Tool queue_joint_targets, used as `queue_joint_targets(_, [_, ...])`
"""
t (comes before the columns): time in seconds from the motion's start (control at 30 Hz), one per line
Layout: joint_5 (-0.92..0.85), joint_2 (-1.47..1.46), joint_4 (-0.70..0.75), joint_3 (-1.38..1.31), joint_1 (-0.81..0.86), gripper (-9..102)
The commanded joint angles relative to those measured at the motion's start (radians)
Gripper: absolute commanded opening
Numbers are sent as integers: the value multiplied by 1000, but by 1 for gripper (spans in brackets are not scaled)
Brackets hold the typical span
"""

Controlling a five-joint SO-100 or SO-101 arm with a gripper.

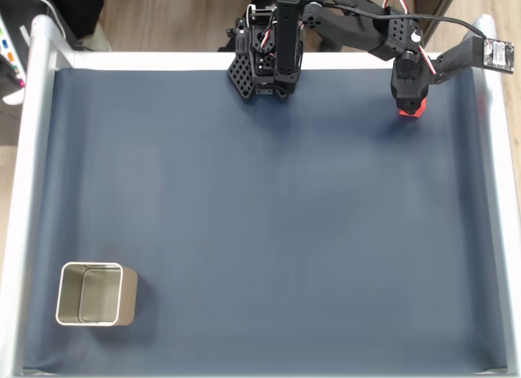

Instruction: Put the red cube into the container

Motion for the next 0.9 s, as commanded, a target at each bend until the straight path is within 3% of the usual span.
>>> queue_joint_targets(0.0, [29, 20, 71, -97, 72, 0])
queue_joint_targets(0.2, [54, 48, 265, -245, 288, 0])
queue_joint_targets(0.43, [-3, 149, 377, -321, 592, 0])
queue_joint_targets(0.87, [-172, 239, 443, -397, 1252, 0])
